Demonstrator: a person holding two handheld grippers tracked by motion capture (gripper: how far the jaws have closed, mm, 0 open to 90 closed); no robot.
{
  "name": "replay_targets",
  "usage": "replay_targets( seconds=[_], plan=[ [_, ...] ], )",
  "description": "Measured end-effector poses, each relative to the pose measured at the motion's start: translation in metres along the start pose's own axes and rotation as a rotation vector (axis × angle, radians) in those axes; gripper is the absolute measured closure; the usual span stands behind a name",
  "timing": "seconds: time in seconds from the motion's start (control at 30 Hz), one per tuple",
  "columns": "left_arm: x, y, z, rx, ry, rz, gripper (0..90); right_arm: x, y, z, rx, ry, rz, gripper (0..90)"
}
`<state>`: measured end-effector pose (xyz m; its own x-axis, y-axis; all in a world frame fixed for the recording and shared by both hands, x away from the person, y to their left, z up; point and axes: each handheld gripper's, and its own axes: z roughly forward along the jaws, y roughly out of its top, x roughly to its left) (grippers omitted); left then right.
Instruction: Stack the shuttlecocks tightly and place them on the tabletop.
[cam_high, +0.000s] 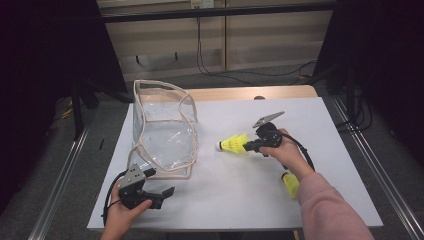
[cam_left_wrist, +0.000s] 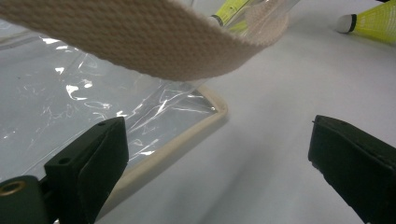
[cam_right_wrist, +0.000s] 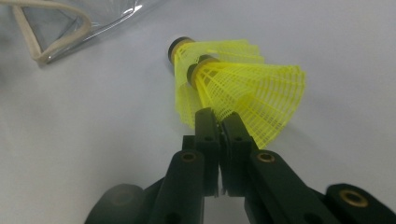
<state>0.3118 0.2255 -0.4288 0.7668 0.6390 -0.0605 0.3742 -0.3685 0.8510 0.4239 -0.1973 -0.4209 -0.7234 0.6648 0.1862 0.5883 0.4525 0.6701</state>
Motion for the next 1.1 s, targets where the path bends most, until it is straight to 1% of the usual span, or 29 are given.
replay_targets(
  seconds=[0.07,0.13,0.17,0.23,0.27,0.3,0.33,0.47,0.63,0.67,0.7,0.73,0.8,0.9,0.93,1.07,1.1],
  plan=[
    [0.0002,0.0000,-0.0002,-0.001,-0.001,0.000,5.0,-0.0006,0.0003,0.0004,-0.012,-0.001,0.001,89.4],
    [0.0003,-0.0002,0.0001,-0.012,-0.003,-0.005,5.0,-0.0011,0.0000,0.0017,-0.015,0.022,0.009,89.0],
    [0.0000,-0.0003,0.0002,-0.014,-0.003,-0.010,5.0,-0.0011,-0.0001,0.0018,-0.013,0.018,0.007,88.9],
    [0.0002,-0.0003,0.0002,-0.012,-0.003,-0.004,5.0,-0.0013,-0.0002,0.0013,-0.012,0.017,0.010,88.7],
    [-0.0001,0.0000,-0.0002,-0.002,-0.002,-0.004,5.0,-0.0011,-0.0003,0.0012,-0.015,0.017,0.015,88.7],
    [-0.0008,-0.0001,0.0003,-0.012,-0.004,-0.012,5.0,-0.0014,-0.0004,0.0013,-0.020,0.021,0.015,88.3],
    [-0.0002,0.0001,-0.0002,-0.006,-0.003,-0.004,5.0,-0.0011,-0.0005,0.0015,-0.017,0.020,0.016,87.8],
    [-0.0001,0.0000,-0.0002,-0.006,-0.002,-0.005,5.0,-0.0009,-0.0006,0.0024,-0.020,0.019,0.015,85.7],
    [-0.0003,0.0001,-0.0001,-0.005,-0.003,-0.003,5.0,-0.0014,-0.0005,0.0031,-0.021,0.008,0.012,82.6],
    [-0.0011,-0.0001,0.0005,-0.018,-0.005,-0.018,5.0,-0.0014,-0.0009,0.0033,-0.026,0.013,0.019,81.3],
    [-0.0001,-0.0003,0.0003,-0.011,-0.004,-0.006,5.0,-0.0011,-0.0009,0.0032,-0.024,0.016,0.023,80.5],
    [-0.0001,0.0000,-0.0002,-0.002,-0.002,-0.004,5.0,-0.0014,-0.0010,0.0032,-0.021,0.010,0.019,80.0],
    [-0.0002,0.0000,0.0000,-0.005,-0.003,-0.004,5.0,-0.0020,-0.0007,0.0022,-0.023,0.001,0.015,77.7],
    [-0.0002,0.0000,0.0000,-0.002,-0.003,-0.004,5.0,-0.0026,-0.0007,0.0006,-0.025,-0.005,0.021,74.6],
    [0.0001,0.0001,-0.0001,-0.001,-0.001,0.002,5.0,-0.0027,-0.0009,0.0004,-0.026,-0.005,0.022,73.8],
    [-0.0007,0.0000,0.0003,-0.009,-0.003,-0.012,5.0,-0.0033,-0.0016,-0.0014,-0.026,-0.005,0.031,69.8],
    [0.0002,0.0001,-0.0001,-0.001,-0.001,0.002,5.0,-0.0035,-0.0017,-0.0020,-0.025,-0.011,0.035,68.5]
  ],
)
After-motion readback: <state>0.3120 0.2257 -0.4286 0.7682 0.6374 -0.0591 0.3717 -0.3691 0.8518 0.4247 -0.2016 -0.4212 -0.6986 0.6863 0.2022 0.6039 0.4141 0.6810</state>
